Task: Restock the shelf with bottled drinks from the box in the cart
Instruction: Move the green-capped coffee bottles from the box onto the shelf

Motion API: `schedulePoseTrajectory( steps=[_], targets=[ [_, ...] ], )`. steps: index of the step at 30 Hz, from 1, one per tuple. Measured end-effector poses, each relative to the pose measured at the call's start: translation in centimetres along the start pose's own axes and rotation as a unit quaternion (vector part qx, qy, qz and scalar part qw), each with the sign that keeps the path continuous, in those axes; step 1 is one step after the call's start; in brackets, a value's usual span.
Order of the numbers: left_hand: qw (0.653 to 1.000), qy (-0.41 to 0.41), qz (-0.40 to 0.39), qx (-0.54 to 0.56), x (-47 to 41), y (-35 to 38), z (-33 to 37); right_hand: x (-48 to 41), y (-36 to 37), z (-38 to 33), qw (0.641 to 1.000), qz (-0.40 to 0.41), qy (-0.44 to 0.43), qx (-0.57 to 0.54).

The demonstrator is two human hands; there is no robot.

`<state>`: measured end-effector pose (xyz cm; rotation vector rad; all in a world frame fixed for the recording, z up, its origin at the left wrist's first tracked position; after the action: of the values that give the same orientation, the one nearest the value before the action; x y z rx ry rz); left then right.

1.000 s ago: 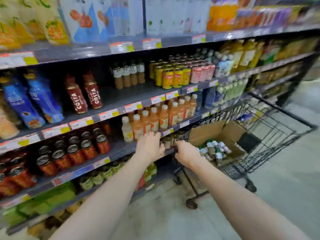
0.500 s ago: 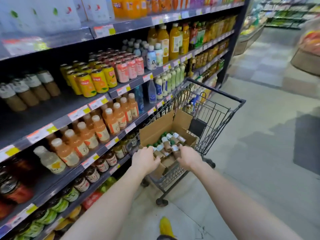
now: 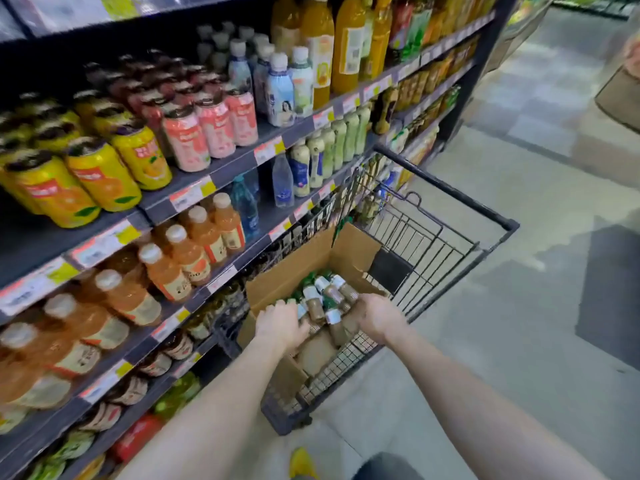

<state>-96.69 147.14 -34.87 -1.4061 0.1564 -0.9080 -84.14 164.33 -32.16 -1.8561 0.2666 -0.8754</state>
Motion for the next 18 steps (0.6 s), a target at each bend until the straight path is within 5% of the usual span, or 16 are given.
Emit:
schedulePoseTrajectory(
  steps=[18],
  targets=[
    [0.968,-0.211,-0.087,0.105,-18.9,4.4,4.0,-23.8,5.0,6.5,0.969,-0.222,-0.078,0.070]
  ],
)
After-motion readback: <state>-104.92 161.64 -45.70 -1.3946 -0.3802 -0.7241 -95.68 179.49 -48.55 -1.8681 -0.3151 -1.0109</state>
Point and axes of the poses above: each hand's wrist, its own x-axis away from the middle knuckle, its own y-axis out of the palm, z = x × y, the point moved 3 cm from there along -x, towards the middle knuckle, and after that the axes turned 4 degrees about x, right-handed, at the moved point
